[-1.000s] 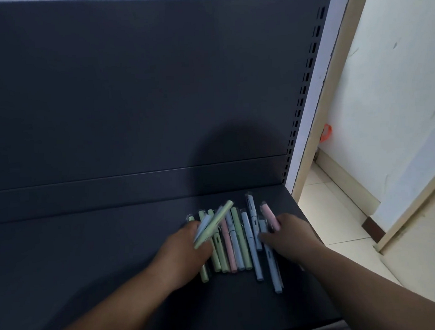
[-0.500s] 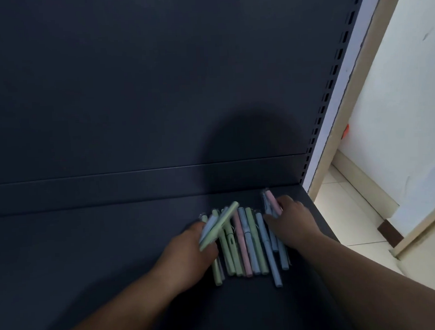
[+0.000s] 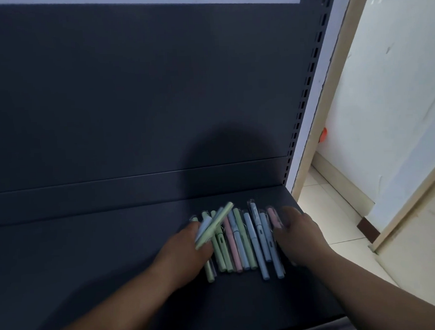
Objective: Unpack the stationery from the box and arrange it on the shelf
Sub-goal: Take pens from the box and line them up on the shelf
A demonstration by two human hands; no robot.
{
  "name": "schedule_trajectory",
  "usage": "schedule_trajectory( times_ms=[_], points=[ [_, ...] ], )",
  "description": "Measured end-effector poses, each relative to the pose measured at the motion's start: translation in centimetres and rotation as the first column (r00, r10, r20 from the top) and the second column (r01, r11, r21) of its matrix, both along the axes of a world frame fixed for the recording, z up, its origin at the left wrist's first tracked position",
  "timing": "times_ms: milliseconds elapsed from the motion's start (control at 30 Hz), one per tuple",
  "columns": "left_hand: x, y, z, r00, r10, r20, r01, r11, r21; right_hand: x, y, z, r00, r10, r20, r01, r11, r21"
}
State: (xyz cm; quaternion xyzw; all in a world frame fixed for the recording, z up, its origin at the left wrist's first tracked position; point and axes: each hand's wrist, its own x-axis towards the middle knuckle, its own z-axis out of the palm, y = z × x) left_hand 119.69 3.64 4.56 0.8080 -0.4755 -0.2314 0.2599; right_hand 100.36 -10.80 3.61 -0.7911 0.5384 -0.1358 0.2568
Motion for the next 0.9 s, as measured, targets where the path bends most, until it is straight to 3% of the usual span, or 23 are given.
schedule_trajectory(
  times_ms=[133,333,667,767,900],
  points=[
    [-0.5,0.1,0.2,0.999,-0.042,0.018,0.042,0.999,-0.009,-1.2,1.5,0.9,0.994,0.061,-0.089,-0.062,0.998,-0.005],
    [-0.9,0.3,0.5,0.999,-0.047,0.006,0.047,0.999,-0.01,-2.8,2.3,0.6,0.866,0.448,-0.221,-0.434,0.894,0.11],
    [-0.4,0.7,0.1,0.999,-0.032,0.001,0.032,0.999,-0.002,-1.8,0.8,0.1,0.816,0.451,-0.362,-0.492,0.87,-0.025],
    [-0.1,0.7,0.4,0.998,-0.063,0.021,0.062,0.998,0.007,-0.5,1.9,1.1,0.871,0.437,-0.223,-0.463,0.883,-0.079],
    [0.1,0.4,0.9,0.985,-0.175,0.001,0.175,0.985,-0.009,2.6,3.3,2.8,0.928,0.276,0.25,-0.298,0.953,0.054]
  ],
)
